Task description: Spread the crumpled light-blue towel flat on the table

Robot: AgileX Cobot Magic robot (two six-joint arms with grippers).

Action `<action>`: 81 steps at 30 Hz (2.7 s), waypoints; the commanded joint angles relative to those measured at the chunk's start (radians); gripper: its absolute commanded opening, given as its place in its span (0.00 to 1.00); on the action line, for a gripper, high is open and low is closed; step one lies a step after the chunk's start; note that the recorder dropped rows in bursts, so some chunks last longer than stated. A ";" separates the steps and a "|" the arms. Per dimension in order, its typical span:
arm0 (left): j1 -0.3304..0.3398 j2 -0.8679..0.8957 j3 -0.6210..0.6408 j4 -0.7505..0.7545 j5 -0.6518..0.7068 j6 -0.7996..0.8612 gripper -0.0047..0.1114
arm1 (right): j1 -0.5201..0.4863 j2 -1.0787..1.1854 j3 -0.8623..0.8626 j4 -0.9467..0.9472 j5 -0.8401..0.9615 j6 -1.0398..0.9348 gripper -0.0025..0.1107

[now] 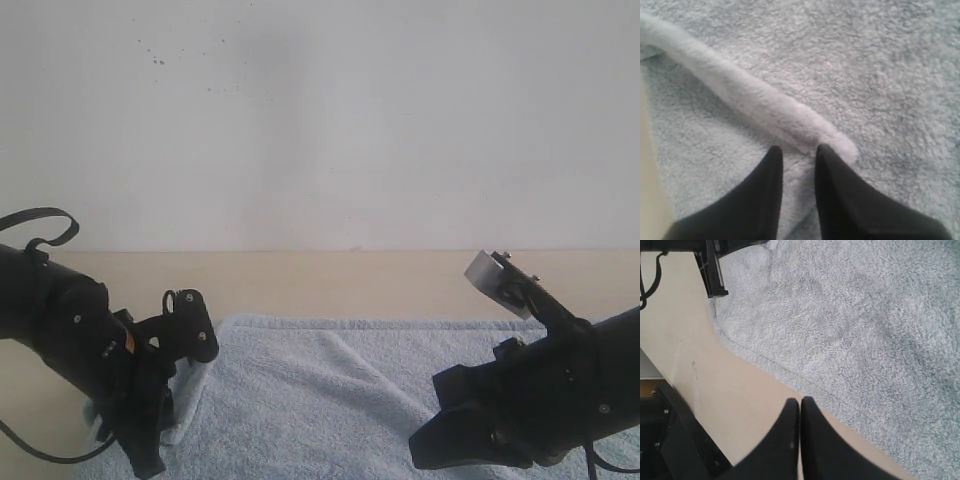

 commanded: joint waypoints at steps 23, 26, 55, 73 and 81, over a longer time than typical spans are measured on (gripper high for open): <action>-0.048 0.025 -0.087 -0.339 -0.121 0.036 0.07 | 0.001 -0.008 -0.006 0.023 0.003 -0.012 0.02; -0.073 0.064 -0.087 -0.339 -0.115 0.067 0.07 | 0.001 -0.008 -0.006 0.023 0.003 -0.016 0.02; 0.281 0.078 -0.140 -0.282 -0.287 -0.202 0.07 | 0.001 -0.008 -0.006 0.024 0.001 -0.028 0.02; 0.235 -0.298 -0.134 -0.347 0.142 -0.387 0.07 | -0.082 0.080 -0.045 0.020 -0.829 -0.215 0.02; 0.235 -0.399 -0.053 -0.418 0.333 -0.346 0.07 | -0.371 0.468 -0.463 -0.053 -0.124 -0.052 0.02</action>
